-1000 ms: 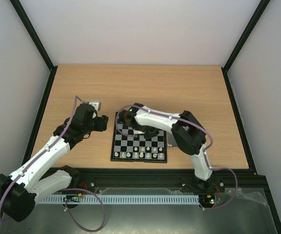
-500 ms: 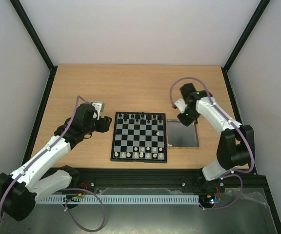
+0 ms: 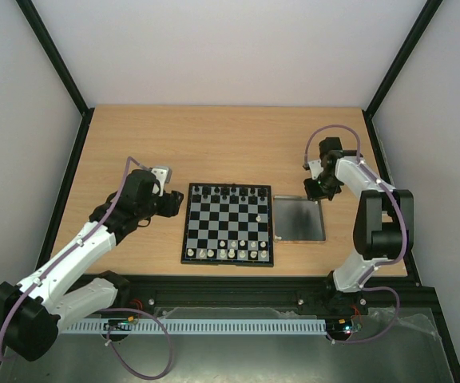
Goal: Set up the chess pieces on the board
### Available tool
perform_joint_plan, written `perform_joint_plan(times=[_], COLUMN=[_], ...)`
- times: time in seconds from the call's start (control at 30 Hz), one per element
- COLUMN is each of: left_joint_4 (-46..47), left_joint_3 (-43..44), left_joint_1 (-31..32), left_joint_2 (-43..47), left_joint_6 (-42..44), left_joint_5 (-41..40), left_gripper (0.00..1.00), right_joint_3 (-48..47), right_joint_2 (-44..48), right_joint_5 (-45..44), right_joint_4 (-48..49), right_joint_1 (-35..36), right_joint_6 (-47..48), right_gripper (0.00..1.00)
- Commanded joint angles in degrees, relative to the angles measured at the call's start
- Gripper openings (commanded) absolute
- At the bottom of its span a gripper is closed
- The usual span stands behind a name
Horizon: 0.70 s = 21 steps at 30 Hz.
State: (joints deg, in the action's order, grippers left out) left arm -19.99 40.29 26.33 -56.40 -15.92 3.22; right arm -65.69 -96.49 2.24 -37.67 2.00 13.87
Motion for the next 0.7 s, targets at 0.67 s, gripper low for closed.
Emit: perform_joint_plan(times=[0.67], left_joint_4=[0.90], left_joint_3=[-0.39], left_joint_1=[-0.14], left_joint_2=[-0.09], left_joint_6=[0.45], left_joint_5=[0.88], left_gripper=[0.65], right_joint_3=[3.05], right_joint_2=[-5.96], right_joint_5=[-9.36], right_joint_4=[4.50], right_joint_1=[-0.08], right_joint_6=[-5.52], right_gripper=[0.23])
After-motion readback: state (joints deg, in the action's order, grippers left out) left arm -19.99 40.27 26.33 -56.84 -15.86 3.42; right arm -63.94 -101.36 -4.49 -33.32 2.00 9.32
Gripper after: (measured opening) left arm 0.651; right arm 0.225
